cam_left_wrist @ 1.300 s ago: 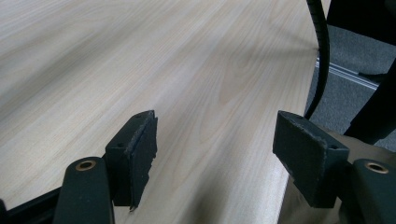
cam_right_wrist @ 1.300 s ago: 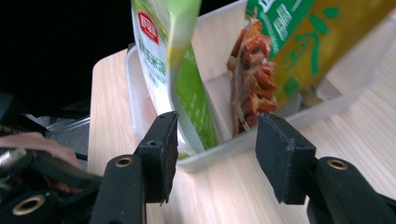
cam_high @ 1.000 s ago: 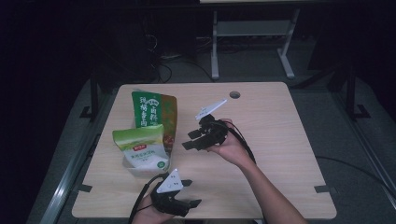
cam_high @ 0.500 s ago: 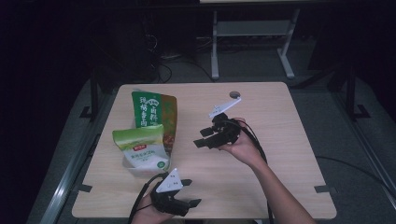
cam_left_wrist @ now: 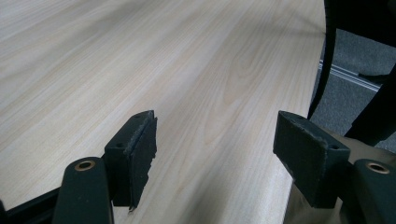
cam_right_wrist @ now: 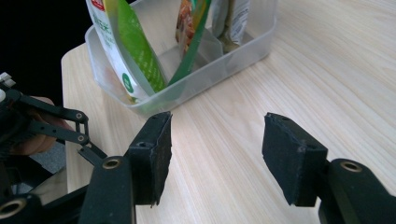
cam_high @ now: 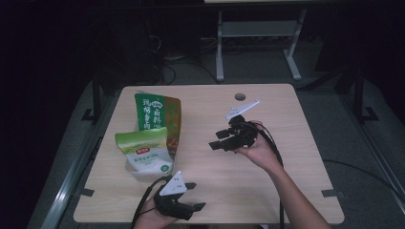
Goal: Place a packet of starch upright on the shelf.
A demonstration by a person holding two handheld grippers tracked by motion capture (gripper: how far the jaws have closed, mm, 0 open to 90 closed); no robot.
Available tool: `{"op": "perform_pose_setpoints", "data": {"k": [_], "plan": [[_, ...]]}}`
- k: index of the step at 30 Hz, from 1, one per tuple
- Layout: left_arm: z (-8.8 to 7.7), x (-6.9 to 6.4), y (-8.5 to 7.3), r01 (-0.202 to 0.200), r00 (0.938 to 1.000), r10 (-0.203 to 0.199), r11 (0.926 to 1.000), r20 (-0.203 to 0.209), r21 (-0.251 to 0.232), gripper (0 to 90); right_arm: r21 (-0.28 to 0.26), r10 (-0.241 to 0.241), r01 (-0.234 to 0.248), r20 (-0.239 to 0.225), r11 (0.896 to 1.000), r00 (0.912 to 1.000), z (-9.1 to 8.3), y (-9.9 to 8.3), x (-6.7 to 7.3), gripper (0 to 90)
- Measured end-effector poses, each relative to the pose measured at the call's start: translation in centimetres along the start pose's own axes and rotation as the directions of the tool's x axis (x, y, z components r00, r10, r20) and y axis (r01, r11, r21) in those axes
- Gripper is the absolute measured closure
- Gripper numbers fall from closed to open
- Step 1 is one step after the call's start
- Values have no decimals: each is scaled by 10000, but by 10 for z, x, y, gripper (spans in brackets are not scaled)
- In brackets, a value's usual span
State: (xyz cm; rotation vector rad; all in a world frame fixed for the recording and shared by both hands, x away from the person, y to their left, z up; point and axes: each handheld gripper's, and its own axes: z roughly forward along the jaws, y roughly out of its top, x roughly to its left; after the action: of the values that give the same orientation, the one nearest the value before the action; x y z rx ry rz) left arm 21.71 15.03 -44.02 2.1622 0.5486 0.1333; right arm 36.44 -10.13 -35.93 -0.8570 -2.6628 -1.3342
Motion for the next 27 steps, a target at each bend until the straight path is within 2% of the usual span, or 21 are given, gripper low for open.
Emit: {"op": "perform_pose_setpoints", "data": {"k": [14, 23, 27], "plan": [[-1, 1, 1, -37, 10000, 37, 10000, -42, -9, 298, 151, 343, -345, 164, 9993, 9993, -12, -17, -8, 403], [-1, 2, 1, 92, 10000, -92, 9999, -31, -52, 297, 233, 663, -669, 279, 9975, 9974, -20, -28, -12, 394], [-1, 2, 1, 28, 10000, -28, 10000, -39, -3, 297, 101, 652, -656, 351, 9978, 9973, -26, -33, -14, 392]]}}
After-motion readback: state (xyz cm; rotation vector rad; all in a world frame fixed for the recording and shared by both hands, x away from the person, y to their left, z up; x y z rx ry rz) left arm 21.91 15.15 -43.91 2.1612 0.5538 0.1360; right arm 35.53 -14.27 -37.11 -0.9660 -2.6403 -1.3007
